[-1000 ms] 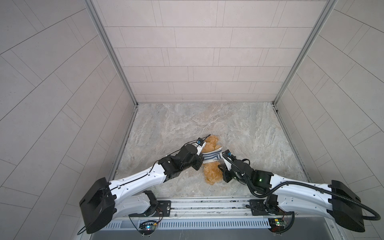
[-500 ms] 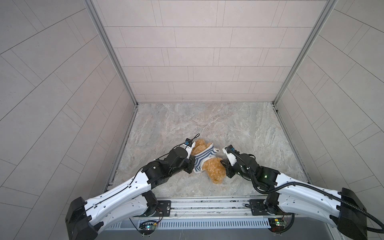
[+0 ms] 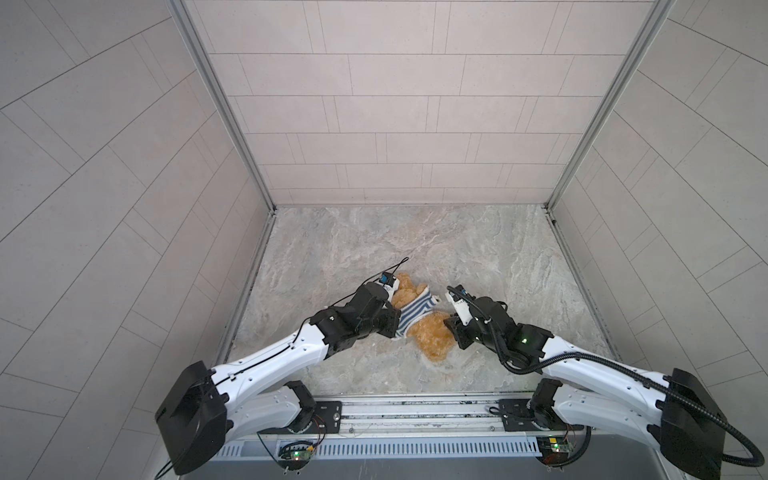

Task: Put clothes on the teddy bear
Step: 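Pull the sweater down the bear's body with both grippers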

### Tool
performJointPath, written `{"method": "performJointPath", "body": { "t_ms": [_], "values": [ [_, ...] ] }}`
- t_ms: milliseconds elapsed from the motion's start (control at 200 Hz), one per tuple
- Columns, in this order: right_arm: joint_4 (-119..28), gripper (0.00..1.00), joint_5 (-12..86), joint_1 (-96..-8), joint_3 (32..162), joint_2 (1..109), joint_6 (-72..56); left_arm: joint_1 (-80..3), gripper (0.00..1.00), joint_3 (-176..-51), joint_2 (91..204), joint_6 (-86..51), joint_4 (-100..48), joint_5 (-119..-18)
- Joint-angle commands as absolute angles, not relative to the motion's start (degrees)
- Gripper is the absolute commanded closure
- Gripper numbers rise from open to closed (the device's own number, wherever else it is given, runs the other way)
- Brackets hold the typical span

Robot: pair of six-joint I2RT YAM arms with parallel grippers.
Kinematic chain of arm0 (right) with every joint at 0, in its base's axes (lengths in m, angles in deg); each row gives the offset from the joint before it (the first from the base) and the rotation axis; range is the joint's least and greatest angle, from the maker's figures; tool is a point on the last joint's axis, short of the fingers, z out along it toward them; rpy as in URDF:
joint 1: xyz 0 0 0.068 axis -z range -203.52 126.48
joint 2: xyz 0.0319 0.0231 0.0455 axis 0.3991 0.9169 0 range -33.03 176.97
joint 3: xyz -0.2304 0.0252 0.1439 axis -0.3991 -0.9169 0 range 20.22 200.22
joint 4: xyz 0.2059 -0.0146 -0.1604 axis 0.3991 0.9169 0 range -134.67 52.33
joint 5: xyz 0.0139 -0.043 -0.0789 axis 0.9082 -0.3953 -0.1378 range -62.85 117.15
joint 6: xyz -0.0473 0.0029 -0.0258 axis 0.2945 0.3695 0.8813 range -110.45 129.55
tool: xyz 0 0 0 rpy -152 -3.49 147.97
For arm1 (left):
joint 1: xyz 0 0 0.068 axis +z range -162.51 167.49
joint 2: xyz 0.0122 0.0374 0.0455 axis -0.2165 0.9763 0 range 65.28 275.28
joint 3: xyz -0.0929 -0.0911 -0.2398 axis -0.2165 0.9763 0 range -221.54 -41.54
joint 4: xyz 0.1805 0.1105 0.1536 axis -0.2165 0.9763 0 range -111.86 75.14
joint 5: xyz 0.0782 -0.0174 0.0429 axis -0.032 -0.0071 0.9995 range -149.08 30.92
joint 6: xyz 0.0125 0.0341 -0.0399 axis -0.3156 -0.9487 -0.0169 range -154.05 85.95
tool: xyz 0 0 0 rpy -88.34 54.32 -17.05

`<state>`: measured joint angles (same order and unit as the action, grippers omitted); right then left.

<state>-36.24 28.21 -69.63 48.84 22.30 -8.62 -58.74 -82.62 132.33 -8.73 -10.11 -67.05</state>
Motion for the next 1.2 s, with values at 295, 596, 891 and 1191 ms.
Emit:
{"method": "performJointPath", "body": {
  "t_ms": [295, 596, 891, 1191],
  "values": [
    [-40.87, 0.26, 20.52, -78.19, 48.48, 24.48, -10.9, -57.57, 1.0, -87.88, 140.1, -5.18, -17.99, -72.59],
    [-47.74, 0.4, 15.2, -78.1, 49.35, 35.28, -10.58, -57.56, 1.0, -85.71, 134.66, -4.43, -15.82, -71.29],
    [-46.71, 0.97, 15.54, -78.01, 48.7, 35.36, -8.27, -53.83, 1.0, -84.1, 128.08, -5.83, -11.39, -69.79],
    [-47.24, 1.0, 17.11, -78.01, 47.22, 35.04, -6.18, -48.2, 1.0, -80.47, 123.7, -5.12, -10.54, -70.39]
  ]
}}
